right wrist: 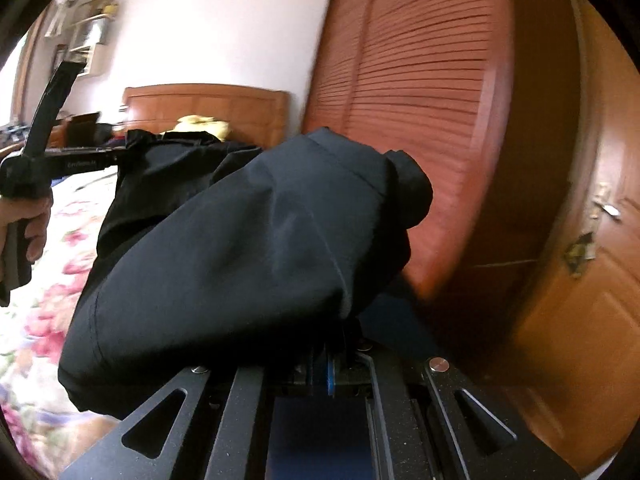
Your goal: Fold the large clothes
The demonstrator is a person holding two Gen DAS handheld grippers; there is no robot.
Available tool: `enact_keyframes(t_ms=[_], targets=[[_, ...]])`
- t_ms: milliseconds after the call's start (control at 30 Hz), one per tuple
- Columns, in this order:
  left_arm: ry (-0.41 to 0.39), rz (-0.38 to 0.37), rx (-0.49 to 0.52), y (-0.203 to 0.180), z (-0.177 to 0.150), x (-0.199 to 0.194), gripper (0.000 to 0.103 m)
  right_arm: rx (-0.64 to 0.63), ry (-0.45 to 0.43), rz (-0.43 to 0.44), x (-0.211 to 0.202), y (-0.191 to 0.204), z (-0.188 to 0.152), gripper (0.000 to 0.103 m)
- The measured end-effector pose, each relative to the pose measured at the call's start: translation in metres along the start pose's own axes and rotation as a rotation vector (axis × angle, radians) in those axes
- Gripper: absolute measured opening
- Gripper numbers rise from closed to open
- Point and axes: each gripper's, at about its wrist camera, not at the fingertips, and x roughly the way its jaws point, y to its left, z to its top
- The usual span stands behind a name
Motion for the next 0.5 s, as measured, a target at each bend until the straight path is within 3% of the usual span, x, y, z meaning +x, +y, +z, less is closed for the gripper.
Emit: enact_keyframes(t_ms=[133,267,400,500], targets=[[0.006,-0.077,0.037,-0.063,0.013,0.035,0.017,0.025,0.009,-0.095,-0.010,-0.042,-0.008,0.004],[0.066,-0.139,0.054,-0.106,0.000,0.073,0.017,0.091,0.042,-0.148,-0.021,-0.081,-0.036,0.004],[0.156,-0.119,0.089,-0.131,-0.031,0.118,0.017,0.126,0.133,-0.178,-0.018,-0.097,-0.079,0.004],[0.214,-0.078,0.085,-0.126,-0.055,0.146,0.017,0.139,0.216,-0.182,0.005,-0.095,-0.107,0.004]])
